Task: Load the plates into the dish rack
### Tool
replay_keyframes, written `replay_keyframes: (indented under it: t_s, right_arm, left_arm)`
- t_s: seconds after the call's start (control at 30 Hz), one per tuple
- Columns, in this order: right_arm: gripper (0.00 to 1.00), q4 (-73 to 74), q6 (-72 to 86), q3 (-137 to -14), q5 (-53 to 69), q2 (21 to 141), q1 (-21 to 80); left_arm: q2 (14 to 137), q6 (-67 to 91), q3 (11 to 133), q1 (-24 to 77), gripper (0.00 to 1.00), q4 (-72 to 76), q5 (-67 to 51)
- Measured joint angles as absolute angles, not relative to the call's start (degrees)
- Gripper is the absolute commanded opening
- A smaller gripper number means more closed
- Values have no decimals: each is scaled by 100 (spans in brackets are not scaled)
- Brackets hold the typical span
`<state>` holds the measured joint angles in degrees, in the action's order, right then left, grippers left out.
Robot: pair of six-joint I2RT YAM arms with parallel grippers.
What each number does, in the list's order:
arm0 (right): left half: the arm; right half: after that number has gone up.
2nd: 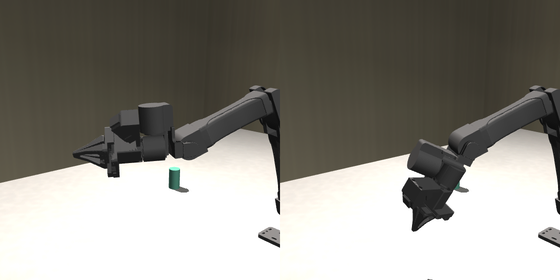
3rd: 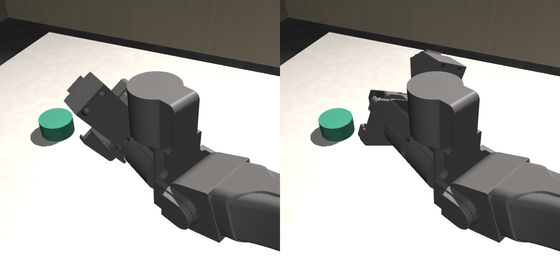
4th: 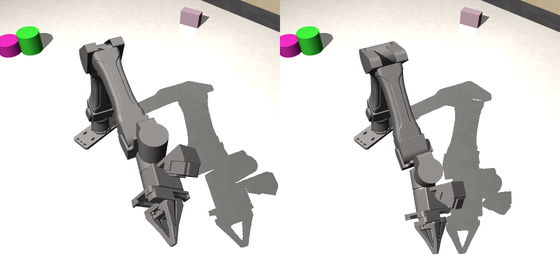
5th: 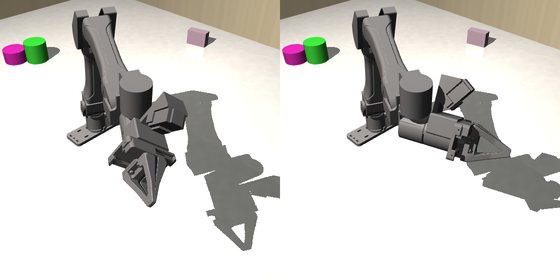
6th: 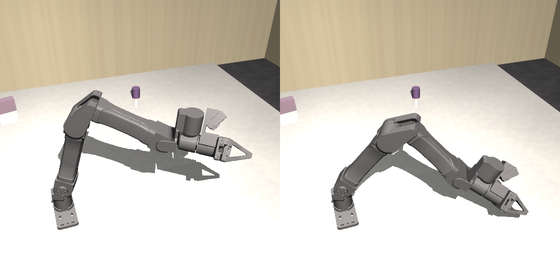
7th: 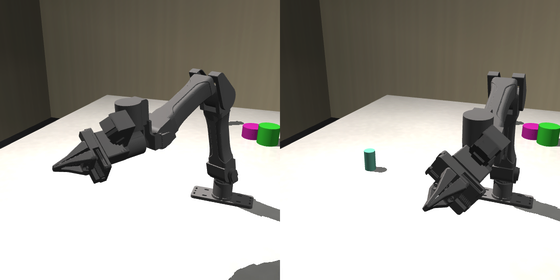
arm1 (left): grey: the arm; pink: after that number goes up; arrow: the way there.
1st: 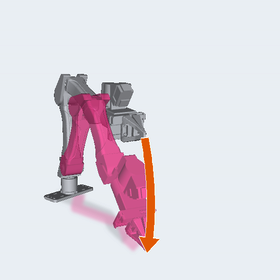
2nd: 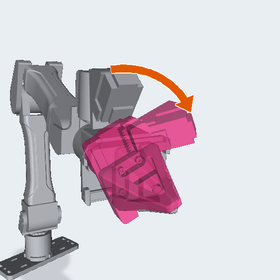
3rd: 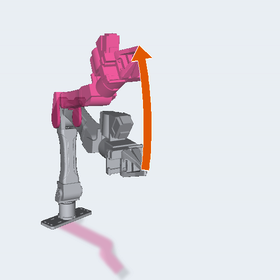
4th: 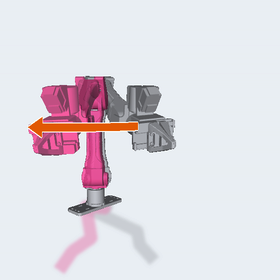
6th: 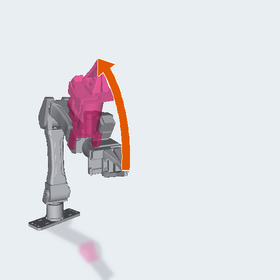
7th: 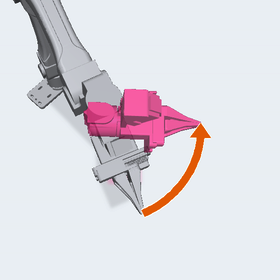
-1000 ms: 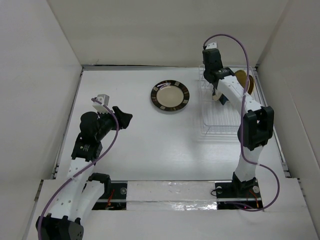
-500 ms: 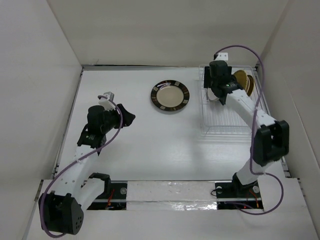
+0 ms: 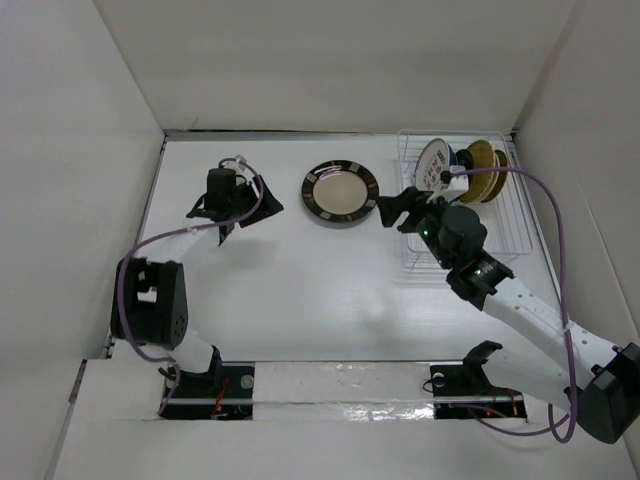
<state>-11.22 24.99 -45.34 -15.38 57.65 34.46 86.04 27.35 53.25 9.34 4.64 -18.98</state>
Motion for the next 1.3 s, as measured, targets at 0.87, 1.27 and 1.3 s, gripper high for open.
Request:
replay_keyframes:
  t_s: [0.87,1.27,1.3]
  right_arm:
    - [73,-2003,3050,-3461,-843,5437,4058]
    - [72,-2067,3048,-3452,-845,5577,4058]
    - [72,-2069,3048,-3452,-845,5579,4058]
  left_arm:
    - [12038,4952,7116,1455,46,2145,-2388]
    - [12503,6027,6847,1686,0,3430,-2377]
    - [12512,6195,6731,1688,0,3671,-2405]
